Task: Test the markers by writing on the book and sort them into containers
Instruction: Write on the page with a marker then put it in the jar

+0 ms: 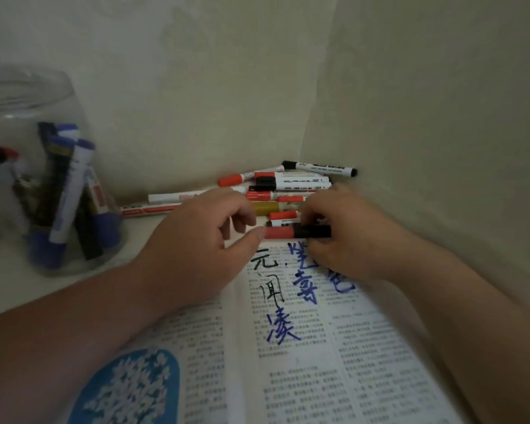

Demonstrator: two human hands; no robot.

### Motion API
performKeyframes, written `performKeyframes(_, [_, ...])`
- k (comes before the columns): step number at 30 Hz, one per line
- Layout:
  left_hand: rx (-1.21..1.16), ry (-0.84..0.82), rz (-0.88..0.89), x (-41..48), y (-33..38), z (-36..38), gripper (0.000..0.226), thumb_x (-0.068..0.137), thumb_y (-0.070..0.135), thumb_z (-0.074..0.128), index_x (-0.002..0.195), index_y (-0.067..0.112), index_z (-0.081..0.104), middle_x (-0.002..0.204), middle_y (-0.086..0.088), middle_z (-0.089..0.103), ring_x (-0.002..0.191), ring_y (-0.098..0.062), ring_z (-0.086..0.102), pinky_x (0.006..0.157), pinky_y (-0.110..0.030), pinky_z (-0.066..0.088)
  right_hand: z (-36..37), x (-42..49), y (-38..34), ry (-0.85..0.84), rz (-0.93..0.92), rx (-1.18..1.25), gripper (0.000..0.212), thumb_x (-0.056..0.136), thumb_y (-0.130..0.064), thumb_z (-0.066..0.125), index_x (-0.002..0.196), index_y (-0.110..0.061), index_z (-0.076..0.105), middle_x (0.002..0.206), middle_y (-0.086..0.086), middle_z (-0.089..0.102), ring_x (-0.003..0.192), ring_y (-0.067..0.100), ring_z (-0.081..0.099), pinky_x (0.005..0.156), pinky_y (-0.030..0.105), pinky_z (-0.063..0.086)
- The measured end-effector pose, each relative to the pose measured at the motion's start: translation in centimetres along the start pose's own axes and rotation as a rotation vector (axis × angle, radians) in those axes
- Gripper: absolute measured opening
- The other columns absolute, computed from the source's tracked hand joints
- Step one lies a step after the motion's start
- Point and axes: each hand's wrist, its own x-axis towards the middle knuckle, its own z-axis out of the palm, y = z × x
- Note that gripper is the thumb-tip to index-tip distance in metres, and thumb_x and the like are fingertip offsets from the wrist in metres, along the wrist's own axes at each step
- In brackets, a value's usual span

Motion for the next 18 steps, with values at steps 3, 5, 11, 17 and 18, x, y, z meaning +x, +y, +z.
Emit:
performKeyframes(3, [0.106, -0.086, 0.105, 0.1, 0.1, -0.1, 0.028, 0.086, 0.05, 0.063, 0.106, 0.031, 0.062, 0.1, 0.02, 0.053, 0.091, 0.0, 0.05, 0.077, -0.016, 0.038, 0.3, -0.3, -0.7, 0.097, -0.175, 0.054, 0.019, 0.078, -0.029, 0.064, 0.096, -0.027, 0.068, 0.091, -0.01, 0.068, 0.089, 0.017, 0.059, 0.079, 0.042, 0.052])
performKeyframes(5, [0.155, -0.15, 0.164, 0.2, 0.2, -0.1, 0.031, 0.091, 0.05, 0.057, 0.116, 0.032, 0.061, 0.107, 0.018, 0.055, 0.099, 0.001, 0.048, 0.084, -0.016, 0.036, 0.6, -0.3, -1.3, 0.088, -0.277, 0.104, 0.025, 0.086, -0.035, 0.062, 0.108, -0.028, 0.072, 0.097, -0.01, 0.073, 0.092, 0.017, 0.065, 0.08, 0.041, 0.053])
performKeyframes(11, [0.14, -0.257, 0.149, 0.2, 0.7, 0.1, 0.023, 0.103, 0.037, 0.042, 0.12, 0.031, 0.056, 0.099, 0.025, 0.045, 0.088, 0.004, 0.04, 0.08, -0.017, 0.032, 0.8, -1.1, -1.4, 0.137, -0.059, 0.61, 0.026, 0.078, -0.033, 0.081, 0.102, -0.029, 0.073, 0.082, -0.004, 0.074, 0.072, 0.017, 0.071, 0.069, 0.045, 0.059])
performKeyframes(17, [-0.061, -0.353, -0.01, -0.6, 1.7, 0.0, 0.015, 0.104, 0.041, 0.036, 0.117, 0.039, 0.04, 0.09, 0.014, 0.058, 0.085, 0.001, 0.054, 0.071, -0.023, 0.045, 0.3, -1.8, -1.8, 0.1, -0.012, 1.268, 0.019, 0.073, -0.02, 0.085, 0.086, -0.011, 0.074, 0.061, 0.01, 0.061, 0.049, 0.022, 0.048, 0.045, 0.026, 0.039])
performKeyframes(18, [-0.093, -0.368, -0.001, -0.6, 1.9, -0.1, 0.021, 0.103, 0.043, 0.035, 0.122, 0.04, 0.042, 0.097, 0.015, 0.061, 0.088, 0.002, 0.056, 0.075, -0.022, 0.045, 0.3, -1.8, -2.1, 0.108, -0.027, 1.279, 0.019, 0.073, -0.023, 0.085, 0.085, -0.012, 0.075, 0.061, 0.01, 0.06, 0.051, 0.023, 0.048, 0.046, 0.027, 0.04])
